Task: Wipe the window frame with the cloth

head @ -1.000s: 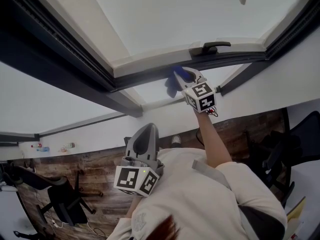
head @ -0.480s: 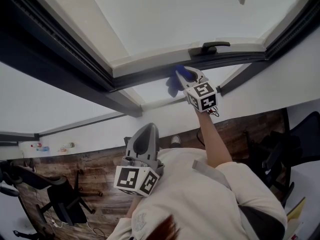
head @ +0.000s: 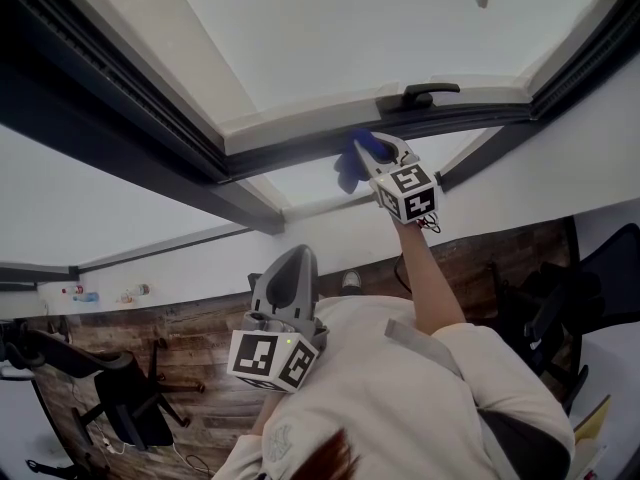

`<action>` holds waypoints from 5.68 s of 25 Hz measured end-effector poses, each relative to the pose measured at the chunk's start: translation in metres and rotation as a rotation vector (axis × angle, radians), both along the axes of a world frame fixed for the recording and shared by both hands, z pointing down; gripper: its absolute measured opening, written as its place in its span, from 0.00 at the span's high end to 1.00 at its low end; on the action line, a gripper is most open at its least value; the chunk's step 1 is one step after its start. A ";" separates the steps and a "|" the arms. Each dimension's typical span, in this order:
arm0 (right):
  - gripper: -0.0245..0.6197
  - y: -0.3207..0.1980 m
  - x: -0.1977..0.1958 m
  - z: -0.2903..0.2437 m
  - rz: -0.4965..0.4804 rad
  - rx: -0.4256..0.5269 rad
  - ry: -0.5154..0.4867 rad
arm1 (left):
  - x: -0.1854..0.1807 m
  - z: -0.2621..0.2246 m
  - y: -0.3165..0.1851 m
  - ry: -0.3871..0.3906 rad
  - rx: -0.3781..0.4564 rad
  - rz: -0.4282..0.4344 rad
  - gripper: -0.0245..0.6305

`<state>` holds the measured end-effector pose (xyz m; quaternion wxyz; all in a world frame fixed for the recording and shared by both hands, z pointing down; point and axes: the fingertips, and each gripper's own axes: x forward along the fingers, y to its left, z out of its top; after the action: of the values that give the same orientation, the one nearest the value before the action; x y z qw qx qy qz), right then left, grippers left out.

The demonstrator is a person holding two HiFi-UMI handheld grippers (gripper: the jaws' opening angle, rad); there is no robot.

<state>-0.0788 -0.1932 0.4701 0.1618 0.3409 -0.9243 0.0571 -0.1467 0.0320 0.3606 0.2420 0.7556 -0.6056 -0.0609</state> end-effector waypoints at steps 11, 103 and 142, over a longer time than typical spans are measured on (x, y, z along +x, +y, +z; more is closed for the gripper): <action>0.89 -0.003 0.006 -0.001 0.005 0.001 -0.001 | 0.004 0.000 -0.002 0.000 -0.001 0.006 0.95; 0.89 -0.037 0.099 -0.004 0.162 0.010 0.005 | 0.037 0.006 -0.028 0.024 -0.040 0.070 0.95; 0.89 0.174 0.155 -0.099 0.265 -0.008 -0.326 | -0.048 -0.003 -0.002 -0.025 0.001 0.086 0.96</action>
<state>0.0763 -0.0192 0.3712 0.0027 0.4452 -0.8850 0.1361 -0.1947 0.0295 0.3573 0.2364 0.7817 -0.5756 -0.0412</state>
